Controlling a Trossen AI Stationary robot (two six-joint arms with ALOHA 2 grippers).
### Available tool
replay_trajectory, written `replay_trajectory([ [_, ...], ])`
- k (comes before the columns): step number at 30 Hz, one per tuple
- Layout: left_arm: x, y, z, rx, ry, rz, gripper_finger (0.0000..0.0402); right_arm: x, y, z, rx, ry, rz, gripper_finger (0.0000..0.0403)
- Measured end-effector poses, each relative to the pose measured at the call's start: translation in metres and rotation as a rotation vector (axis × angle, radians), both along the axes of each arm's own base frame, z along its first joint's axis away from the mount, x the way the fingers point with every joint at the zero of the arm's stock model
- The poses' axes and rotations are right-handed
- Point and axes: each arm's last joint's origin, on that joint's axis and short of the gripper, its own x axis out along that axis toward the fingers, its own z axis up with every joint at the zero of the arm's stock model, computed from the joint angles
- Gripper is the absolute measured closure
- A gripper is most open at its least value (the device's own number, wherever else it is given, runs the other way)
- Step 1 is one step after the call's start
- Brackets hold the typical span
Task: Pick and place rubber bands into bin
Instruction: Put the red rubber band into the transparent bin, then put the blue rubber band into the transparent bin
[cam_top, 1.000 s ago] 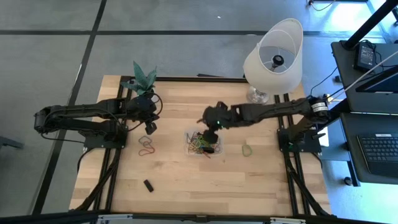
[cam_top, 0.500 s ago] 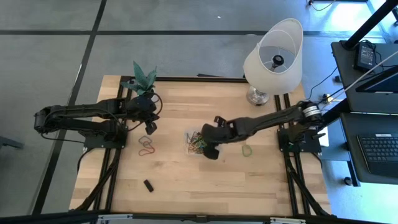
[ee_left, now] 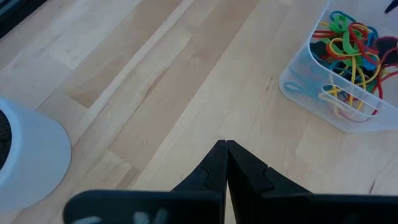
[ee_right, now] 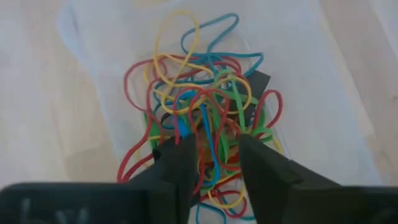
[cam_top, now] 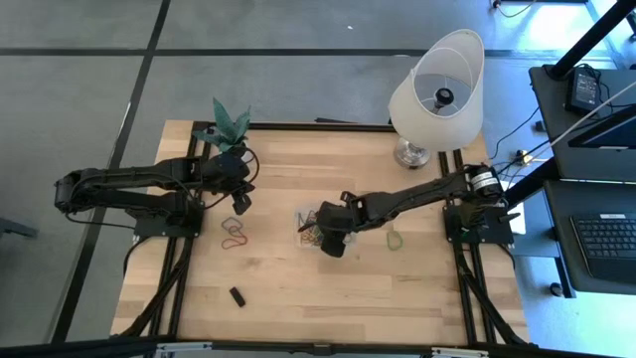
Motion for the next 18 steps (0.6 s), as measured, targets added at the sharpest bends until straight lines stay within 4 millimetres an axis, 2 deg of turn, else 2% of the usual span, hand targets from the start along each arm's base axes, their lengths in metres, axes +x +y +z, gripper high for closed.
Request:
replay_trajectory([
  [5, 0.0, 0.0, 0.0, 0.004, 0.002, 0.003, 0.0398, -0.008, -0.001, 0.021, 0.005, -0.041, 0.022, 0.0238],
  [8, 0.0, 0.0, 0.0, 0.004, 0.005, 0.004, 0.0398, -0.016, -0.002, 0.037, 0.007, -0.06, 0.025, 0.0231],
  [13, -0.001, 0.0, -0.001, 0.004, 0.017, 0.005, 0.0398, -0.043, 0.004, 0.06, -0.095, -0.059, 0.009, 0.0267],
  [18, -0.002, 0.0, -0.002, 0.004, 0.03, -0.012, 0.0398, -0.091, 0.009, 0.068, -0.046, -0.18, -0.026, 0.032],
])
